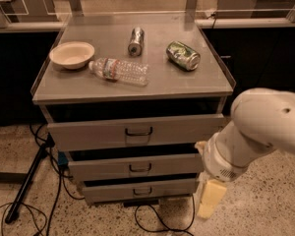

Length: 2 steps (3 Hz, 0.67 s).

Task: Open bottom drawer

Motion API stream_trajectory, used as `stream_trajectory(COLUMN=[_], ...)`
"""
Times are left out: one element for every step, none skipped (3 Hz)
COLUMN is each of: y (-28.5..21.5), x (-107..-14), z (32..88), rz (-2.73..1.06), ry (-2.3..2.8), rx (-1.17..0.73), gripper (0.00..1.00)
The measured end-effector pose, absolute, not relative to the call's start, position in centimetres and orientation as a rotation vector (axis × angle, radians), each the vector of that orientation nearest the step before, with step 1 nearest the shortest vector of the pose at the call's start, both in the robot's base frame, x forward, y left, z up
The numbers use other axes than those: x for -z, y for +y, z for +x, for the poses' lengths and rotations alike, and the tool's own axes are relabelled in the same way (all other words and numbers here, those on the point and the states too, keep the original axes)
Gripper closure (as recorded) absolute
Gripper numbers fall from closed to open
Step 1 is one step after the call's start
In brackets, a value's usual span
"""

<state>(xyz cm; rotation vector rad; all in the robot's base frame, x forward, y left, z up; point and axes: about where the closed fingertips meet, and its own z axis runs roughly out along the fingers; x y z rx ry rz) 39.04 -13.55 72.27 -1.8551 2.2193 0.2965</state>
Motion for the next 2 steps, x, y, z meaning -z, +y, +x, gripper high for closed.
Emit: stream_trajectory(y=[-12.04,-12.03], x=[-65.76,-65.72], z=[39.50,39.52], rz=[-1.919,-1.918], ry=[2.208,2.208], rx=[-0.315,-0.316], gripper=[0.00,0.00])
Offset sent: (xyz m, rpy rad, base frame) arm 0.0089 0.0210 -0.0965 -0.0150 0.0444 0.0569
